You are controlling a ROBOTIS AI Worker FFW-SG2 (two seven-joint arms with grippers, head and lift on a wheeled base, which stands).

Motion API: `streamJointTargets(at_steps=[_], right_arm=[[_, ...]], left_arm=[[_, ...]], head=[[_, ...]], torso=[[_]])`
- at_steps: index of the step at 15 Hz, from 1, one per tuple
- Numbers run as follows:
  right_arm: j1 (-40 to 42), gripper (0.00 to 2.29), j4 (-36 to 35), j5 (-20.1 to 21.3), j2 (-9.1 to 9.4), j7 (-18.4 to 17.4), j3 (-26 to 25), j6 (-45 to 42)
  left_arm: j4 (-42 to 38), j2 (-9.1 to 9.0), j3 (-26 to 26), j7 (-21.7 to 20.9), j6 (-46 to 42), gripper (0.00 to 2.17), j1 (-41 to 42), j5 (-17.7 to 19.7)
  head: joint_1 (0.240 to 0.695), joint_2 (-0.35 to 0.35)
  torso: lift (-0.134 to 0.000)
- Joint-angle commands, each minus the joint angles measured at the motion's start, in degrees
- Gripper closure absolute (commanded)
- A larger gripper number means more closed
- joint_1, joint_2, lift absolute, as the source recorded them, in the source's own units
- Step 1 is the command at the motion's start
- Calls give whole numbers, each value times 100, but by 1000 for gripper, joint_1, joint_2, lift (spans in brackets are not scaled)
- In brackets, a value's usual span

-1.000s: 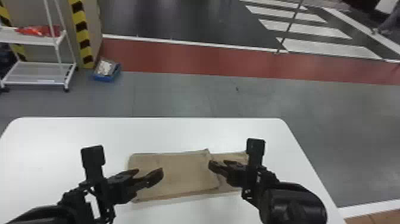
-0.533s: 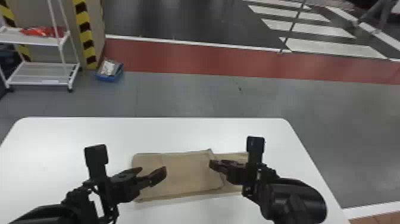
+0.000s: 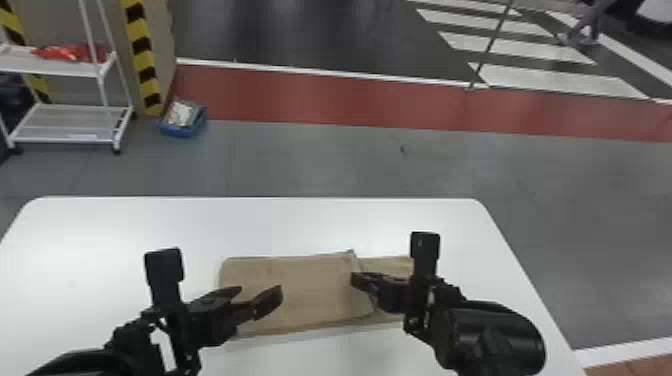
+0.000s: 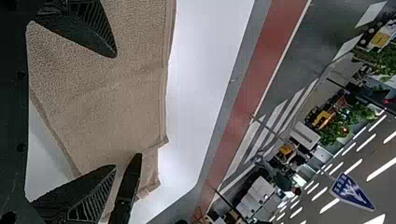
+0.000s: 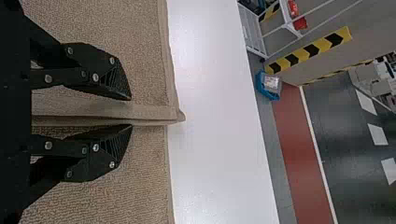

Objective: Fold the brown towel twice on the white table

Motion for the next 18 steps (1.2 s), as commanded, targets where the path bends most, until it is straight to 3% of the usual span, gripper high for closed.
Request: streamJointTargets(at_steps=[1, 8, 9, 10, 13, 18], right_arm=[[0, 826, 1, -15, 0, 15, 5, 86], [-26, 839, 1, -42, -9, 15, -21, 191], [-17, 1197, 1, -59, 0, 41, -13, 191], [-17, 1312, -8, -86, -9, 59, -13, 191], [62, 1328, -149, -235, -9, 103, -13, 209], [686, 1325, -1449, -455, 0, -3, 154, 736]], left_arm=[[-53, 2, 18, 7, 0, 39, 53, 0], [-387, 10, 18, 68, 123, 39, 211, 0], [-387, 10, 26, 77, 123, 39, 211, 0], [-387, 10, 35, 86, 123, 39, 211, -9], [-395, 10, 79, 86, 158, 39, 264, 0], [-395, 19, 229, 59, 158, 39, 281, 17]], head=[[695, -224], [695, -229], [695, -230], [695, -231], [695, -224], [695, -202]], torso=[[0], [0], [0], [0], [0], [0]])
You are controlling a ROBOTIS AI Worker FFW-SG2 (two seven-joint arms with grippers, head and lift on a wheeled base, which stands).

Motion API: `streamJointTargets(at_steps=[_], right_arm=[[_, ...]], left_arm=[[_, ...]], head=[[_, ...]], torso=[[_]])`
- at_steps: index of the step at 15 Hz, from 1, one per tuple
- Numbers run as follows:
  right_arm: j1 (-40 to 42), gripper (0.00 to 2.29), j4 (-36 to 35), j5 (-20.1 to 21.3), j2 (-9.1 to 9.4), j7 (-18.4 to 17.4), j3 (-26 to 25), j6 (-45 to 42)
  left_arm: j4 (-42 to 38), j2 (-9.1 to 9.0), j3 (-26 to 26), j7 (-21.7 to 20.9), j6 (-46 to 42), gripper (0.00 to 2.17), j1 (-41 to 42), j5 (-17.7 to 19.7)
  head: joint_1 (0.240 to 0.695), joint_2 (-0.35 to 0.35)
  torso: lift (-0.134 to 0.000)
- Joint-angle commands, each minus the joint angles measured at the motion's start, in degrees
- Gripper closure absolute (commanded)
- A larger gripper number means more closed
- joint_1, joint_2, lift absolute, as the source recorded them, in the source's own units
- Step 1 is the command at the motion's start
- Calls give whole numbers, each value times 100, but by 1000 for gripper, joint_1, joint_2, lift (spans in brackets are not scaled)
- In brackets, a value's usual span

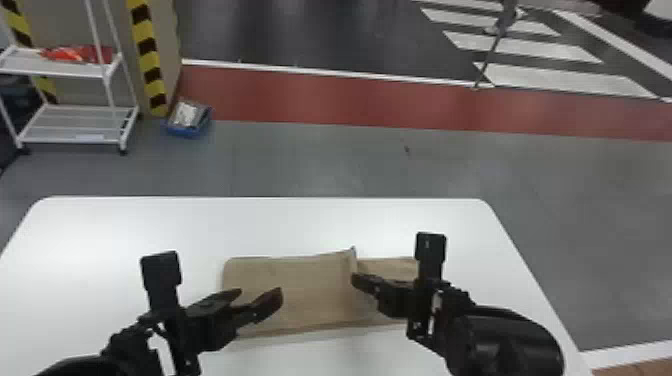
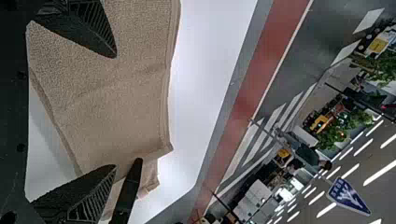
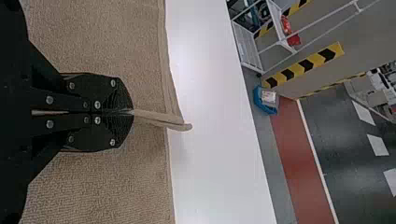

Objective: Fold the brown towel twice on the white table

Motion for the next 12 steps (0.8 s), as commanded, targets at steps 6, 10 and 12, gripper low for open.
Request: streamJointTargets(at_steps=[6, 10, 12], right_arm=[[825, 1325, -2211, -536, 0, -114, -126, 757], [1080, 1325, -3398, -799, 0, -122, -635, 1688], [1071, 1325, -3415, -931, -43, -105, -996, 1794]], left_arm=[[-61, 9, 190, -41, -2, 39, 96, 35], [-88, 9, 260, -93, -2, 39, 201, 35], [-88, 9, 260, -93, -2, 39, 237, 35]], head=[[695, -172], [695, -171], [695, -183]], torso=[[0], [0], [0]])
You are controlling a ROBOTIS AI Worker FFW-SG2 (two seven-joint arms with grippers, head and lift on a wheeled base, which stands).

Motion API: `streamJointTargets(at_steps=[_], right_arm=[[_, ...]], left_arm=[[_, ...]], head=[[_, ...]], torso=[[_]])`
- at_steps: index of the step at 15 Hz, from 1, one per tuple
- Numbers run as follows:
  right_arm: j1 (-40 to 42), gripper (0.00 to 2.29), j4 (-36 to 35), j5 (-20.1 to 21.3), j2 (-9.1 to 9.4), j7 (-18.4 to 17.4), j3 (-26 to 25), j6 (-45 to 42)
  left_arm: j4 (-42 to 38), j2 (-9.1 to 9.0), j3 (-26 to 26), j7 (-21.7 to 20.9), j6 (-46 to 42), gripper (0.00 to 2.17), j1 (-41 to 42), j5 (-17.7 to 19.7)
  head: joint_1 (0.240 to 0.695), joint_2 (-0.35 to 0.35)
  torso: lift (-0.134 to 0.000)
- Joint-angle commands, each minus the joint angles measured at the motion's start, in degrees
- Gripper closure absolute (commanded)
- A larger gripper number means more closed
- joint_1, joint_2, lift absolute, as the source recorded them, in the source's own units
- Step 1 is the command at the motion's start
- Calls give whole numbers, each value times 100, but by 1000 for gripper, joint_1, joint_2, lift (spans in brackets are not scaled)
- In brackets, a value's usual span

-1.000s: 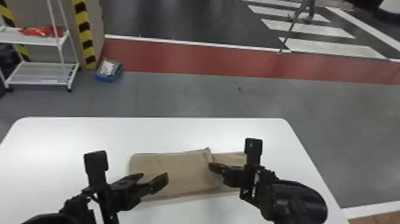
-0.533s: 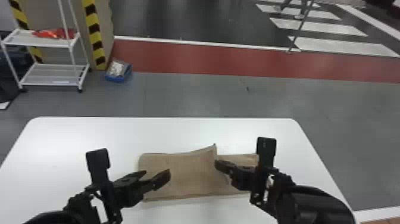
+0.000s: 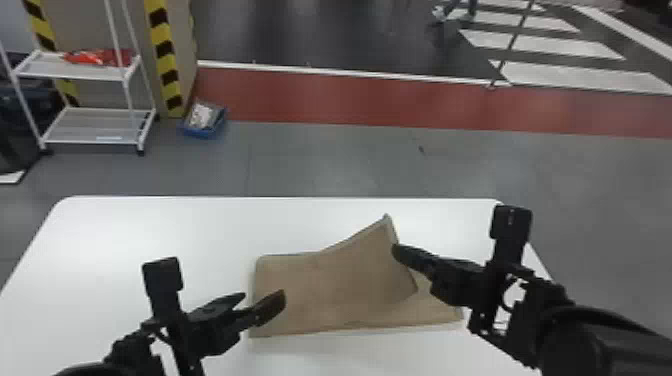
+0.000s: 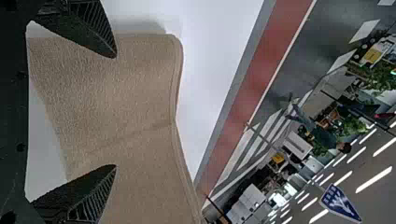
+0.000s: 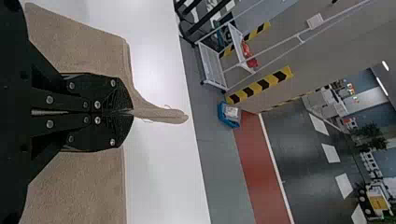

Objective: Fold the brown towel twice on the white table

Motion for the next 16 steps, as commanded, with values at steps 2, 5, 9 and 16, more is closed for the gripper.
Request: streamJointTargets(at_steps=[2, 5, 9, 16], right_arm=[[1, 1325, 10, -433, -50, 84, -642, 90], [45, 1325, -26, -609, -59, 154, -932, 107], [-16, 1325, 431, -389, -217, 216, -967, 2], [-614, 1325, 2330, 762, -287, 356, -844, -1369]], left_arm=[[-2, 0, -6, 9, -16, 39, 27, -9], [-2, -9, -23, 18, -16, 39, 27, -26], [-2, 0, -32, 18, -16, 39, 27, -26], [94, 9, -14, 9, -34, 39, 27, -44]], head=[[695, -217], [695, -253], [695, -285], [695, -335]], torso=[[0], [0], [0], [0]])
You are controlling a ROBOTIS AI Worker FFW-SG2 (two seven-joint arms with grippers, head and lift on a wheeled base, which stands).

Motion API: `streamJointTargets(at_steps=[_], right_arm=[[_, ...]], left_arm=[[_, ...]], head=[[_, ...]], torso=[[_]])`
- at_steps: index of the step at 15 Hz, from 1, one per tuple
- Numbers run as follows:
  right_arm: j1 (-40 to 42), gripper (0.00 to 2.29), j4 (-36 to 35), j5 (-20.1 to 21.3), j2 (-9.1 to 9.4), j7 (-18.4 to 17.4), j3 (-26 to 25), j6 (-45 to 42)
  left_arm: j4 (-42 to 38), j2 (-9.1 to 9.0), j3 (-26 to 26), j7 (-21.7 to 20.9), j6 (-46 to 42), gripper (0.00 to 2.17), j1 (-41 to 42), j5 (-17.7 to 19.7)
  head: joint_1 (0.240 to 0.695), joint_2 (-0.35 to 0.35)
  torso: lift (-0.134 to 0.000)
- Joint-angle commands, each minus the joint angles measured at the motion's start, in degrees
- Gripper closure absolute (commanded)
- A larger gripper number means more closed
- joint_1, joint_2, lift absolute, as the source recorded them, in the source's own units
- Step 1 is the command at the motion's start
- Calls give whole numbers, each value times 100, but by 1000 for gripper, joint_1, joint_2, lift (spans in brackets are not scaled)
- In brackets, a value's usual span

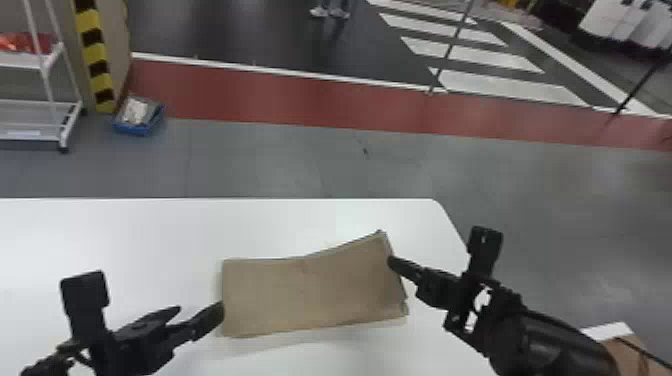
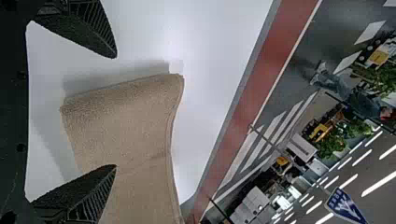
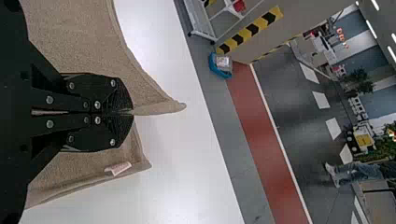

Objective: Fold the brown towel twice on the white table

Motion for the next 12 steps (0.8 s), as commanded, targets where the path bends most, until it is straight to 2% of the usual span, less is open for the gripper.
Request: streamJointTargets(at_steps=[1, 3, 9, 11, 12], right_arm=[[-182, 1325, 590, 577, 24, -65, 150, -441], [-244, 1322, 951, 797, 50, -171, 211, -757], [-349, 1325, 1074, 762, 50, -197, 238, -564], [-77, 1325, 388, 516, 129, -197, 317, -212], [-6, 1325, 37, 516, 226, -206, 282, -1]], left_arm=[[18, 14, 13, -7, -9, 39, 4, 0], [18, 23, 13, 1, -9, 39, 4, 0], [18, 32, 13, 1, 9, 39, 4, -17], [18, 32, 39, 1, 9, 39, 4, -17], [9, 32, 39, 1, 9, 39, 4, -17]], head=[[695, -341], [695, -350], [695, -350], [695, -349], [695, -345]], torso=[[0], [0], [0], [0], [0]])
